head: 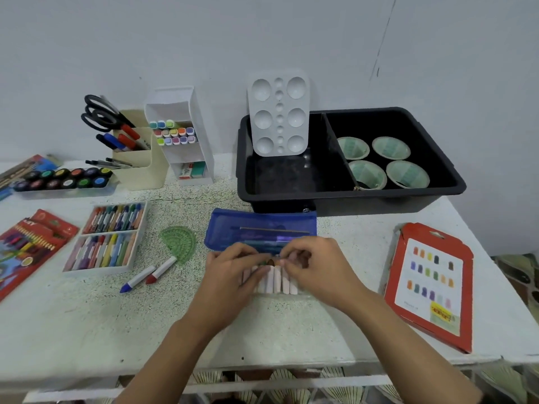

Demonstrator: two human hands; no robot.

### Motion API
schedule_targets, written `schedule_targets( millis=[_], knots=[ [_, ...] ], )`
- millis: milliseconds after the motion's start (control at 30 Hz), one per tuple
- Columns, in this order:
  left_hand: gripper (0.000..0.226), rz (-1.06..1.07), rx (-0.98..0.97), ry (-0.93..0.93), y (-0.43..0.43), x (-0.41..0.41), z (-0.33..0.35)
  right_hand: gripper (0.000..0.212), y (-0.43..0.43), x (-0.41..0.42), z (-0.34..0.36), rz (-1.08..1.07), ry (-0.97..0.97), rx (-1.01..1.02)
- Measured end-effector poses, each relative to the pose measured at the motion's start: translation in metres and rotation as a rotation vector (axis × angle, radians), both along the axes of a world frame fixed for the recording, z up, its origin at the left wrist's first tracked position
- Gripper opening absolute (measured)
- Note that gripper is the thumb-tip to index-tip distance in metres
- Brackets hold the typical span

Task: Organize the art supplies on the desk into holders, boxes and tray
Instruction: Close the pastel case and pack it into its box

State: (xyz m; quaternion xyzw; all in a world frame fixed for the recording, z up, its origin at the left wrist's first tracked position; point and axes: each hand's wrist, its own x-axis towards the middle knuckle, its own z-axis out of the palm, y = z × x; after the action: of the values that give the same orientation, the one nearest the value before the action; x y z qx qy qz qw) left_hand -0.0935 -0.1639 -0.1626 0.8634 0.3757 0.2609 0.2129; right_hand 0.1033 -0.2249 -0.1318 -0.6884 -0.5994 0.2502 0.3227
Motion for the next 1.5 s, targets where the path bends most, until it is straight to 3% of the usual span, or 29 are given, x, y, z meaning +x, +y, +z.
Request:
schedule_targets(
  millis=[133, 333, 567, 767, 867, 967, 1033, 1167, 1333, 1500],
  knots=[
    [0.020, 0.242, -0.021, -0.067, 0.014, -0.051, 0.021, 0.007, 0.022, -0.033, 0.010, 0.104, -0.016, 0.050],
    [0.024, 0.515, -0.058, 0.190, 0.028, -0.137, 0.020, 0.015, 0.065, -0.107, 0.009, 0.339, -0.138, 0.118],
    [0.026, 0.428, -0.052, 0.291, 0.048, -0.170, 0.011, 0.029, 0.101, -0.173, -0.020, 0.471, -0.348, 0.059],
    [0.024, 0.272, -0.088, 0.177, 0.061, -0.188, 0.009, 0.012, 0.111, -0.191, -0.016, 0.450, -0.337, -0.002],
    [0.025, 0.189, -0.076, 0.065, 0.068, -0.185, 0.020, 0.007, 0.106, -0.183, 0.000, 0.367, -0.253, -0.036],
    [0.019, 0.107, -0.090, -0.069, 0.076, -0.169, 0.036, 0.023, 0.089, -0.161, 0.013, 0.154, -0.097, -0.041],
    [0.015, 0.075, -0.177, -0.149, 0.076, -0.152, 0.046, 0.022, 0.073, -0.142, 0.017, 0.014, 0.011, -0.016],
    [0.006, -0.023, -0.432, -0.290, 0.065, -0.107, 0.055, 0.039, 0.039, -0.102, 0.015, -0.147, 0.183, -0.006],
    [0.020, -0.153, -0.614, -0.320, 0.041, -0.047, 0.047, 0.033, 0.005, -0.050, 0.009, -0.225, 0.166, 0.009],
    [0.022, -0.186, -0.711, -0.209, 0.020, 0.010, 0.040, 0.030, -0.022, 0.001, 0.003, -0.247, 0.169, 0.003]
  ],
)
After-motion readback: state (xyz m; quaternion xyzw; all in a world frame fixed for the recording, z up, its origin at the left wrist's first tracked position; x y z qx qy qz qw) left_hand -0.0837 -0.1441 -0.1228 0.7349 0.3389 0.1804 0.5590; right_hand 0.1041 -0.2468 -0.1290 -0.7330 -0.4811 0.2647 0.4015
